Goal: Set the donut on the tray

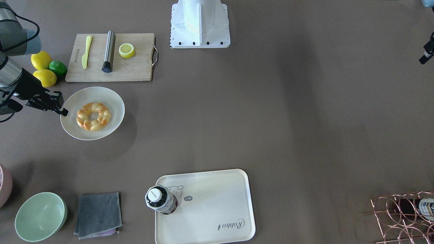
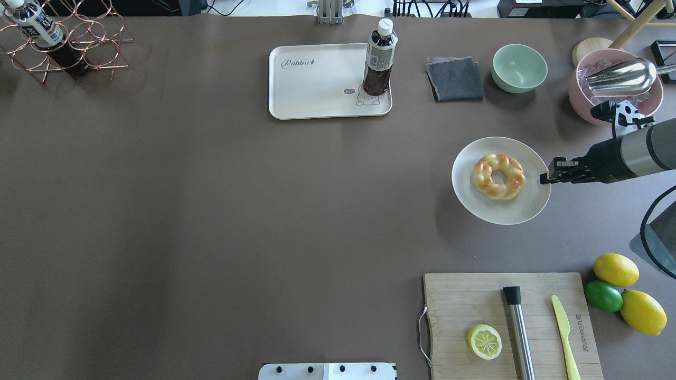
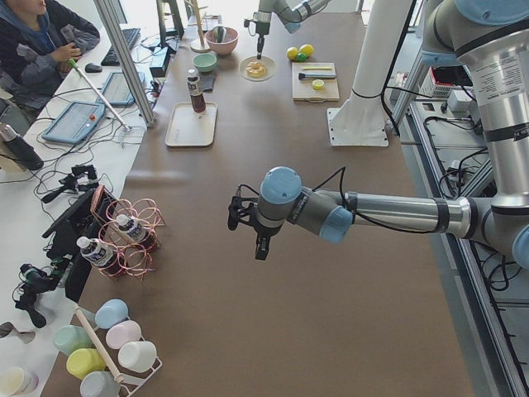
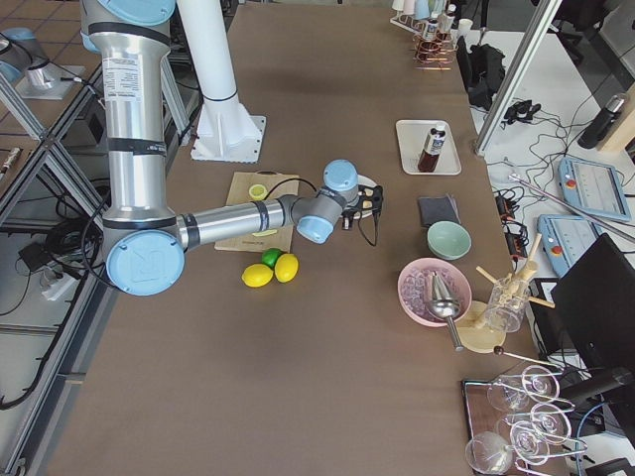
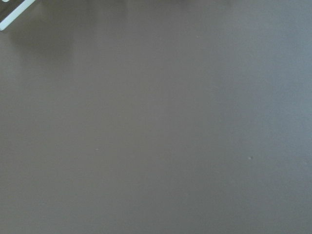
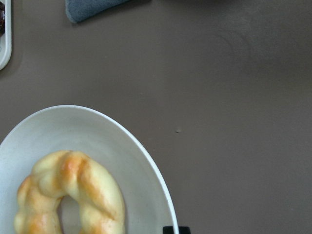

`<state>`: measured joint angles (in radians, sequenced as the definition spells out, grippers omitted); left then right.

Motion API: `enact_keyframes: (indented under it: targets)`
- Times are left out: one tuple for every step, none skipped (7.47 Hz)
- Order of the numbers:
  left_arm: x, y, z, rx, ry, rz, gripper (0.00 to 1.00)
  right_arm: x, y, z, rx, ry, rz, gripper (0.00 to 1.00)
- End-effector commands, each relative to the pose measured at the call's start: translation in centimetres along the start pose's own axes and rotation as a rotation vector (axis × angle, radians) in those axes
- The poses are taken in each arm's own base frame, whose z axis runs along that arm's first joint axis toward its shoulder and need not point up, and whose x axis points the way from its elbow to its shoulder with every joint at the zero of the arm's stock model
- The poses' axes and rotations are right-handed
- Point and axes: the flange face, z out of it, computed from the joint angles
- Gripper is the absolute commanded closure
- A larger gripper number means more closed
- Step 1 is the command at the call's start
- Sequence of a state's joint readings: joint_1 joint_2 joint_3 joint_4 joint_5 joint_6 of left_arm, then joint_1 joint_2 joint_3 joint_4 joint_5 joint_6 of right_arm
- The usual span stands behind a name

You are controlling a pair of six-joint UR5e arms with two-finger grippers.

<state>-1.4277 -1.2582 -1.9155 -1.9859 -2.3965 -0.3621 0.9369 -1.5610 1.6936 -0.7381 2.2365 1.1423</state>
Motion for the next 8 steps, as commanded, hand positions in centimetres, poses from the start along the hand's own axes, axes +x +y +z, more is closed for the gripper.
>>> enact_keyframes:
  targets:
    - [11.3,-4.6,4.3,-0.053,0.093,-0.008,0.05,-5.9,-1.5,0.3,0.006,-0.047,0.063,1.00]
    - [16.4,-5.9,5.8,-0.066,0.135,-0.028,0.05,-7.5,-1.1,-0.7,0.006,-0.052,0.076,1.00]
    - [20.9,-7.2,6.1,-0.071,0.179,-0.057,0.05,-9.6,-0.3,-1.2,-0.009,-0.042,0.078,1.00]
    - [27.3,-7.4,7.4,-0.108,0.226,-0.078,0.05,-12.4,-0.6,-1.5,-0.012,-0.045,0.090,1.00]
    - [33.3,-7.1,9.2,-0.098,0.230,-0.127,0.05,-16.2,-0.1,-0.8,-0.022,-0.060,0.116,1.00]
    - [37.3,-6.5,10.7,-0.085,0.227,-0.167,0.05,-18.9,1.4,1.1,-0.011,-0.061,0.112,1.00]
    - [40.7,-5.8,11.5,-0.093,0.241,-0.208,0.05,-21.5,2.9,2.1,-0.011,-0.075,0.110,1.00]
    - [44.9,-5.7,11.4,-0.121,0.264,-0.255,0.05,-23.0,4.2,2.4,-0.014,-0.073,0.127,1.00]
